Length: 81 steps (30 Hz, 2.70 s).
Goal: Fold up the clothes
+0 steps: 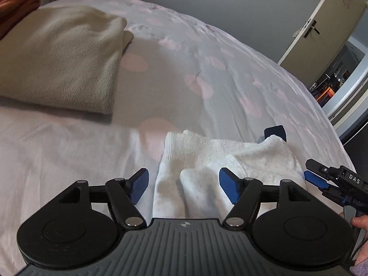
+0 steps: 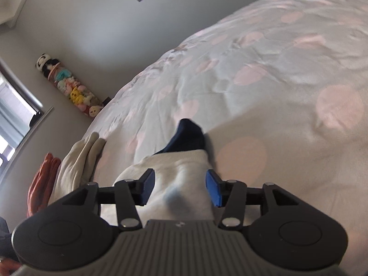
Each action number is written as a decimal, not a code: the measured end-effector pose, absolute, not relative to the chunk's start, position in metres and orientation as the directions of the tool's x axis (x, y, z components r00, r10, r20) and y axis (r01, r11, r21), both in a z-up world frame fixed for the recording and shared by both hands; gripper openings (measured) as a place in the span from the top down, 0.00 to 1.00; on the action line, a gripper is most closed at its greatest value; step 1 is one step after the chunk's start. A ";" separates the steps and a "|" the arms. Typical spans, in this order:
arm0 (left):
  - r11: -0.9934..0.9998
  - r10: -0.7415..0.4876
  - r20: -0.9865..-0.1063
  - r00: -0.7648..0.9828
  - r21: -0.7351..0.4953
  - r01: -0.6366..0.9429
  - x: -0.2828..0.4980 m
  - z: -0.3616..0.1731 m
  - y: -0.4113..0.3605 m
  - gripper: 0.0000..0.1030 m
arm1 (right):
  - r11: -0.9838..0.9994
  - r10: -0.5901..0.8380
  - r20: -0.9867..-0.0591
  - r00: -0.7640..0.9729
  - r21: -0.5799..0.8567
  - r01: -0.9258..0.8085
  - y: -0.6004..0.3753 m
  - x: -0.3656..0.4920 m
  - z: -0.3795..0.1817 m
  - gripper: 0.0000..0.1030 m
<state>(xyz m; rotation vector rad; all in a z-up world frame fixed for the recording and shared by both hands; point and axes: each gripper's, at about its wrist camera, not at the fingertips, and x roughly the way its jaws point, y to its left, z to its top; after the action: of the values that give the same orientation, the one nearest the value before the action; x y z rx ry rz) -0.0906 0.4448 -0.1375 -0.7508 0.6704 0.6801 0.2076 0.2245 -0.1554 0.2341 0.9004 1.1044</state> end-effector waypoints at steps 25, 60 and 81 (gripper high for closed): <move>0.472 0.286 -0.786 0.548 -0.382 -0.795 -0.128 -0.134 0.474 0.83 | 0.145 0.704 -0.709 0.025 0.109 -0.983 0.333 -0.016 -0.132 0.44; 0.366 0.050 -0.717 0.695 -0.634 -0.681 -0.116 -0.174 0.500 0.55 | 0.331 0.682 -0.700 0.214 0.034 -0.943 0.328 -0.005 -0.128 0.89; 0.336 -0.099 -0.682 0.724 -0.708 -0.621 -0.081 -0.200 0.495 0.40 | 0.261 0.695 -0.702 0.155 0.045 -0.964 0.337 -0.015 -0.145 0.88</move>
<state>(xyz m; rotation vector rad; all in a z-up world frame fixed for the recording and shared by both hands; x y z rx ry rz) -0.0808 0.4949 -0.1998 -1.2010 0.7169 0.3812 -0.0152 0.3373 -0.1445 -0.4717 0.6919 1.2536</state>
